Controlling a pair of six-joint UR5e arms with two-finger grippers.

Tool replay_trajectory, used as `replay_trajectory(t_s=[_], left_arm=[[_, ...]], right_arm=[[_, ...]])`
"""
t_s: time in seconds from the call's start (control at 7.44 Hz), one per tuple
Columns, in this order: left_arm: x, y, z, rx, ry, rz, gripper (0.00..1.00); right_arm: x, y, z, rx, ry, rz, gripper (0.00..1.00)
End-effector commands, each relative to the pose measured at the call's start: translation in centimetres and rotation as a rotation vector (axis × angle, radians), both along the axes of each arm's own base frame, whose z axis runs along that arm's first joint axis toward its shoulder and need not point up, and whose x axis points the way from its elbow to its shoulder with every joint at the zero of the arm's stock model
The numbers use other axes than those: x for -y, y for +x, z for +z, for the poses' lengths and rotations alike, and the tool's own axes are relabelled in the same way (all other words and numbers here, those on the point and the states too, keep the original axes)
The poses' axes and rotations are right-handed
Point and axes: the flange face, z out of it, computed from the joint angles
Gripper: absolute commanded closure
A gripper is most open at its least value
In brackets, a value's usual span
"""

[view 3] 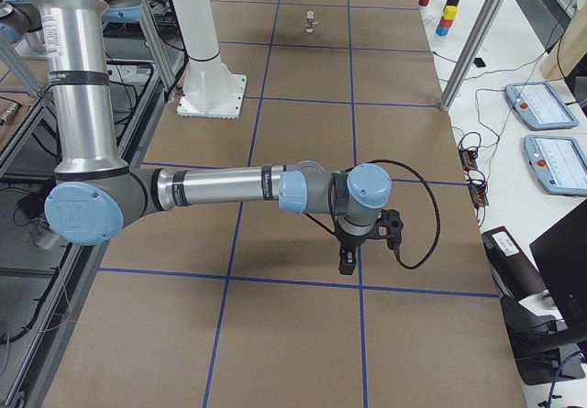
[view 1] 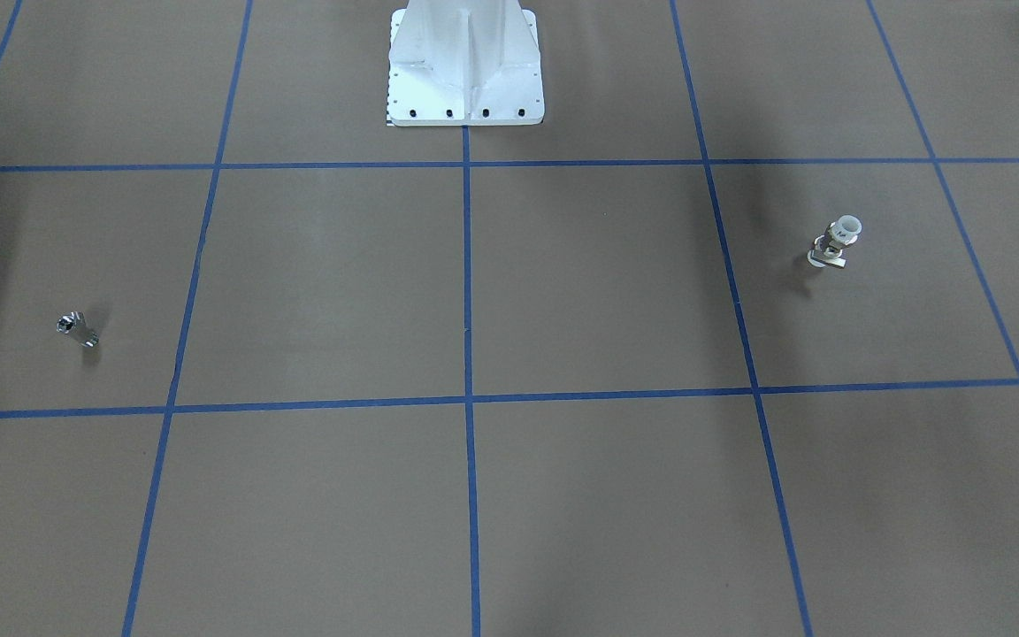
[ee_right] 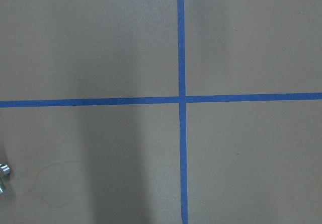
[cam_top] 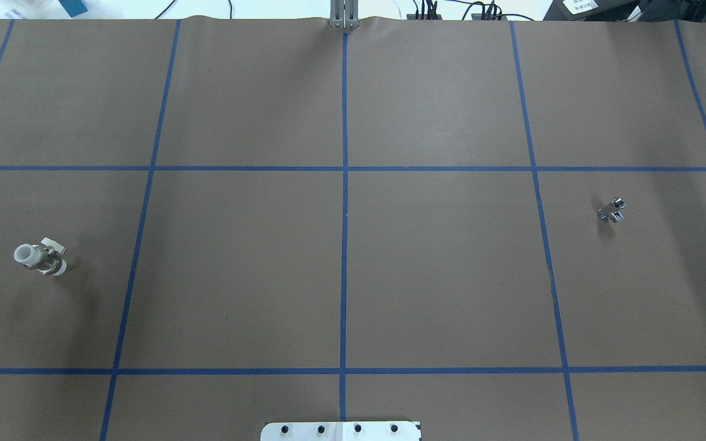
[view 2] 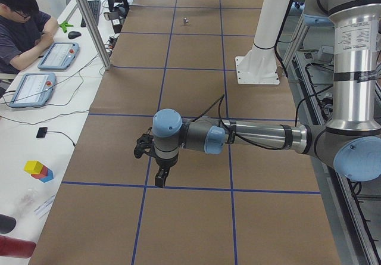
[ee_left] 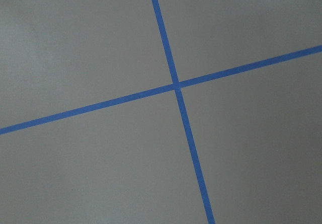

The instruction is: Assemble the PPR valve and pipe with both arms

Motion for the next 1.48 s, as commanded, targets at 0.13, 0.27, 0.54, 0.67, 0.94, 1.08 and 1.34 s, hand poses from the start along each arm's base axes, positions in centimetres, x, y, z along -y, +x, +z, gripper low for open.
replay_trajectory(t_s=[0.13, 0.27, 0.54, 0.67, 0.94, 1.08, 1.34], left_arm=[[0.0, -0.1, -0.2, 0.005, 0.005, -0.003, 0.0], [0.0, -0.1, -0.2, 0.007, 0.006, -0.004, 0.0], [-0.1, 0.0, -0.4, 0.002, 0.01, -0.001, 0.0], [-0.2, 0.2, 0.3, 0.004, -0.003, 0.002, 0.0], [0.0, 0.3, 0.1, 0.0, -0.003, 0.001, 0.0], [0.7, 0.3, -2.1, 0.002, 0.043, 0.0, 0.0], [1.5, 1.4, -9.1, -0.042, 0.052, -0.116, 0.0]], right_arm=[[0.0, 0.0, -0.1, 0.002, 0.003, 0.0, 0.0], [0.0, 0.0, -0.3, 0.002, 0.006, 0.001, 0.0], [-0.1, 0.1, -0.6, 0.004, 0.009, 0.004, 0.0], [-0.2, 0.1, -0.9, 0.004, 0.017, 0.003, 0.0], [-0.2, 0.1, -1.2, 0.004, 0.027, -0.001, 0.0], [0.0, 0.1, -1.3, -0.001, 0.028, 0.001, 0.0], [1.0, 0.0, -2.6, 0.007, 0.056, -0.003, 0.0]])
